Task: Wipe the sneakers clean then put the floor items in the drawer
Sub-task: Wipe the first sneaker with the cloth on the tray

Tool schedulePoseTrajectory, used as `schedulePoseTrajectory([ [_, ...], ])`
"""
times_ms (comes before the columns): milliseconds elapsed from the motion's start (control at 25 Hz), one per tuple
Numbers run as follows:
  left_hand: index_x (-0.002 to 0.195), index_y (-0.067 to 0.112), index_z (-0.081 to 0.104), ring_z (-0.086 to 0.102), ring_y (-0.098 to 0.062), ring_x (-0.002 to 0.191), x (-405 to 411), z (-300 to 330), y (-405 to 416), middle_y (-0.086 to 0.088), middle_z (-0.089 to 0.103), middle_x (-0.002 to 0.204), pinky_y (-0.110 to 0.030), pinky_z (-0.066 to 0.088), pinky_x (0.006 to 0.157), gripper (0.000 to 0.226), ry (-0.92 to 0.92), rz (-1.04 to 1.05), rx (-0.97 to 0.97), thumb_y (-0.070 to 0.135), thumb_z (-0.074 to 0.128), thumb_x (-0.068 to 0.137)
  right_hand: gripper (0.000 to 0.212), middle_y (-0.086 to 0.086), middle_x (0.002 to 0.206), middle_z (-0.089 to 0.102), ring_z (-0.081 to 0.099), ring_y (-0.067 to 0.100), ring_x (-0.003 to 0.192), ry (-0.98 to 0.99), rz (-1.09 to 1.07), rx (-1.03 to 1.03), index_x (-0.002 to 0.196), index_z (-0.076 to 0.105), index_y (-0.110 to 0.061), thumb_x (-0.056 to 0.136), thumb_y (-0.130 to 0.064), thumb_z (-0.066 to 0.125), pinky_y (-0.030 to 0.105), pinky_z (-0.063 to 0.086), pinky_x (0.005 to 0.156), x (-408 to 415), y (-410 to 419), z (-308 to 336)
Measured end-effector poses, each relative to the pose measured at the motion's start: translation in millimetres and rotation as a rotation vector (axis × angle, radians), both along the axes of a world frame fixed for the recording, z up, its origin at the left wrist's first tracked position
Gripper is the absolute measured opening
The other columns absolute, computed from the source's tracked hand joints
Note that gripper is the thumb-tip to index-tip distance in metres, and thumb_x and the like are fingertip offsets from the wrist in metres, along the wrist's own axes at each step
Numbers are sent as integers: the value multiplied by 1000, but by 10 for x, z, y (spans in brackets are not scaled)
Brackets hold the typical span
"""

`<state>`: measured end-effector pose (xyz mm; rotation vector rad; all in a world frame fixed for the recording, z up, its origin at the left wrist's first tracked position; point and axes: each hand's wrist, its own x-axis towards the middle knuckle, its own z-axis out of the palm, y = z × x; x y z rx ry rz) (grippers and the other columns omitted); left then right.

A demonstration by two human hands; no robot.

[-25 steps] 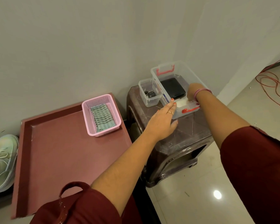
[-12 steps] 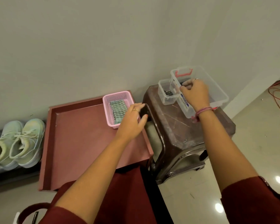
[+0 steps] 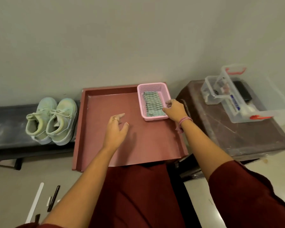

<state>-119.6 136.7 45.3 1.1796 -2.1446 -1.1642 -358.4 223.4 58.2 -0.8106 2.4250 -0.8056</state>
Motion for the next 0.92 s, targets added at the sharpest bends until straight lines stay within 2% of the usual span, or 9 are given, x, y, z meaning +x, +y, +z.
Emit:
schedulePoseTrajectory([
  [80, 132, 9, 53, 55, -13, 105, 113, -124, -84, -2, 49, 125, -21, 40, 91, 40, -20, 20, 47, 10, 59, 92, 47, 17, 131, 55, 51, 29, 122, 3, 34, 62, 131, 49, 0, 87, -16, 62, 30, 37, 102, 27, -231, -177],
  [160, 132, 10, 52, 53, -11, 107, 185, -261, -163, 1, 49, 124, -21, 40, 92, 40, -38, 42, 115, 11, 58, 92, 47, 17, 132, 54, 50, 32, 122, 2, 5, 112, 131, 48, 2, 90, -16, 59, 31, 38, 99, -7, -452, -314],
  [280, 132, 12, 52, 53, -7, 108, 270, -428, -237, 3, 52, 125, -17, 41, 93, 39, -26, 86, 226, 9, 56, 93, 33, 18, 121, 62, 58, 32, 110, 3, -20, 142, 119, 59, 1, 90, -16, 57, 29, 44, 87, -93, -726, -498],
  [440, 127, 14, 53, 54, 8, 95, 368, -593, -303, 20, 52, 107, -2, 38, 83, 35, -27, 146, 331, 7, 55, 94, 36, 13, 115, 64, 60, 31, 103, 41, -83, 229, 115, 60, -4, 86, -25, 61, 31, 47, 83, -191, -963, -784],
  [520, 128, 13, 53, 57, 3, 100, 413, -655, -337, 12, 58, 116, -8, 42, 88, 35, -12, 158, 353, 7, 55, 93, 43, 12, 112, 64, 61, 30, 101, 78, -188, 243, 113, 59, -5, 79, -27, 73, 32, 48, 79, -216, -1029, -813],
  [600, 129, 12, 53, 58, -6, 110, 454, -733, -367, 4, 61, 123, -24, 46, 98, 36, 9, 171, 375, 7, 56, 93, 56, 12, 112, 64, 61, 28, 102, 77, -261, 238, 114, 57, -3, 70, -25, 82, 33, 50, 81, -248, -1078, -792],
  [680, 129, 13, 53, 58, -8, 113, 476, -740, -373, 2, 63, 124, -30, 46, 101, 37, 26, 181, 393, 8, 56, 93, 52, 9, 105, 65, 62, 25, 96, -13, -282, 204, 112, 59, -3, 69, -19, 83, 31, 50, 76, -265, -1093, -769],
  [800, 127, 15, 54, 60, -11, 106, 503, -674, -356, 5, 64, 120, -30, 47, 98, 36, 73, 201, 416, 7, 57, 92, 33, 7, 100, 70, 67, 20, 78, -363, -305, 7, 100, 67, -5, 69, -7, 80, 29, 57, 66, -238, -1062, -728],
  [920, 125, 18, 56, 58, -7, 100, 542, -552, -329, 21, 61, 108, -23, 45, 95, 35, 94, 222, 430, 8, 57, 92, 29, 7, 93, 73, 71, 18, 73, -620, -334, -210, 100, 68, -7, 72, -3, 77, 31, 59, 61, -129, -998, -503],
])
